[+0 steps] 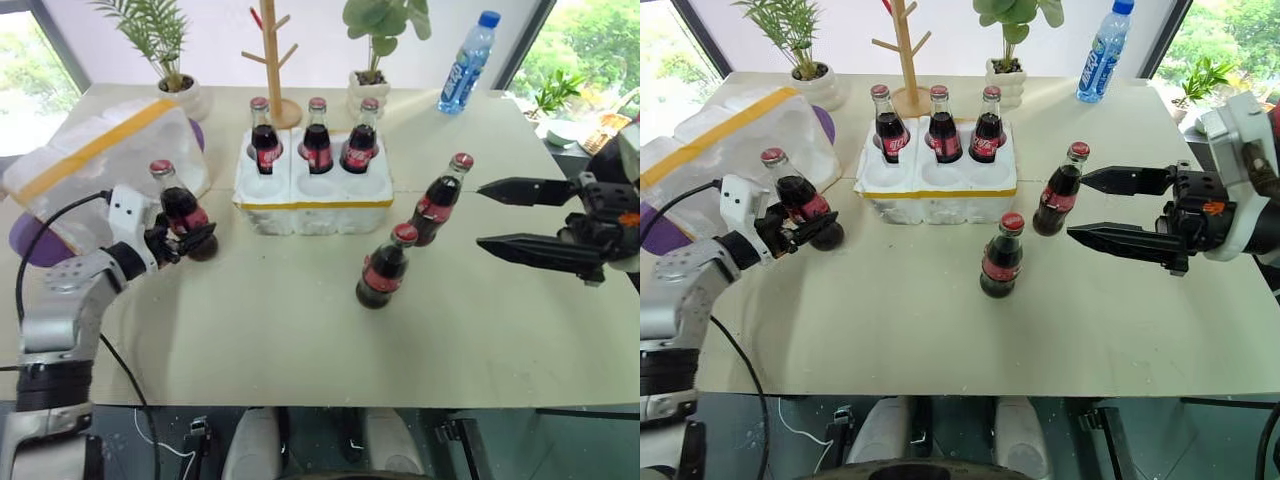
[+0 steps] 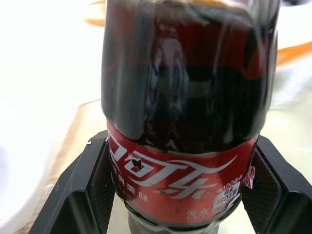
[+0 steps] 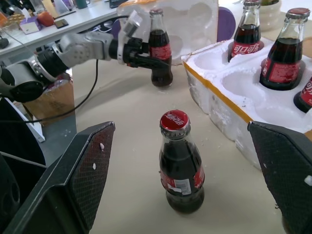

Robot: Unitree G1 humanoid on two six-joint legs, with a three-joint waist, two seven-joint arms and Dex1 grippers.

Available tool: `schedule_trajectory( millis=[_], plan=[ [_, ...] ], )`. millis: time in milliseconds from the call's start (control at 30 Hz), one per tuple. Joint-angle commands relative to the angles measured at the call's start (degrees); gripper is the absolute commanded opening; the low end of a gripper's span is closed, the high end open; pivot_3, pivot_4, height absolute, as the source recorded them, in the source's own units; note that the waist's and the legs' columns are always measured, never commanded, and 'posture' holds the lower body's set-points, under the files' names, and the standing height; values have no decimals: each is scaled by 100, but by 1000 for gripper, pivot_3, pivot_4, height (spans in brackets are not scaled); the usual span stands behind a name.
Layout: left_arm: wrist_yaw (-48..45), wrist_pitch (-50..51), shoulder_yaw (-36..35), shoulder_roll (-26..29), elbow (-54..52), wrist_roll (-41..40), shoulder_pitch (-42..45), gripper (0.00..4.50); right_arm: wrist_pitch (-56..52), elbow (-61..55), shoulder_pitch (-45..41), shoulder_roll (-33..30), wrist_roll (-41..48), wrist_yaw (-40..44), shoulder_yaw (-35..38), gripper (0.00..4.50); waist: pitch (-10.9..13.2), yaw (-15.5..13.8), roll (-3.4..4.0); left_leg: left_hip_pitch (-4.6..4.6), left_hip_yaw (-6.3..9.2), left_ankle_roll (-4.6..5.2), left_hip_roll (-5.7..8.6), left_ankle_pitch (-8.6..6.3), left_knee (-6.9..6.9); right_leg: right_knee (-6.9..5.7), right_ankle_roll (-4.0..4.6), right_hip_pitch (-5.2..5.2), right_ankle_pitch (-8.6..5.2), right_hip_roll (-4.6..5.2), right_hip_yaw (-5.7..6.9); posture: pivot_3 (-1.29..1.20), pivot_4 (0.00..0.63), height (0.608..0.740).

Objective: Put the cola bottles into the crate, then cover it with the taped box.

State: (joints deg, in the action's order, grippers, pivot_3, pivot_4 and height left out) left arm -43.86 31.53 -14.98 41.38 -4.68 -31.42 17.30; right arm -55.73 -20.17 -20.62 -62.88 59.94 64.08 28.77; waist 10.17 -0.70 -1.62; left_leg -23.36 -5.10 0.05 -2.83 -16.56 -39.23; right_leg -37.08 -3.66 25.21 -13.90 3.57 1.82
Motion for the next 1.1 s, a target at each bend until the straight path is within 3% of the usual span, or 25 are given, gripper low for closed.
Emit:
schedule_trajectory(
  millis=[33, 200, 467, 767, 1100],
  plan=[
    [-555, 940, -406, 479, -536, -1207, 781, 2800, 147, -134, 35, -10, 53, -17, 70, 4500, 2, -23, -4, -1, 4, 0, 1, 0, -1, 0, 0, -2, 0, 0, 2, 0, 150, 740],
    [-653, 1460, -194, 416, 52, -1660, 2108, 2800, 230, -180, 71, 15, 12, -148, -2, 4500, 3, 0, -5, -2, 7, -1, 10, 1, -6, 5, -6, -8, 0, 0, 3, 0, 150, 740],
    [-782, -347, 930, -647, 2765, 78, 4067, 2800, 252, -380, 149, 158, 154, -453, 60, 4500, 2, 2, -4, 5, 9, -3, 25, 3, -6, 2, -7, -16, 1, -17, 5, 0, 150, 740],
    [-1361, -1783, 1733, -1064, 3985, 1379, 4173, 2800, 305, -516, 379, 272, 227, -748, 205, 4500, 3, -18, -5, -8, 1, -3, 19, 3, -5, 7, -7, 1, 0, -20, 1, 0, 150, 740],
    [-1465, -1919, 1642, -1127, 3999, 1689, 4016, 2800, 474, -341, 226, 306, 115, -871, -96, 4500, 7, 0, -12, -14, 9, -2, 19, 3, -12, 2, -13, 3, 4, -15, 1, 0, 150, 740]
  ],
)
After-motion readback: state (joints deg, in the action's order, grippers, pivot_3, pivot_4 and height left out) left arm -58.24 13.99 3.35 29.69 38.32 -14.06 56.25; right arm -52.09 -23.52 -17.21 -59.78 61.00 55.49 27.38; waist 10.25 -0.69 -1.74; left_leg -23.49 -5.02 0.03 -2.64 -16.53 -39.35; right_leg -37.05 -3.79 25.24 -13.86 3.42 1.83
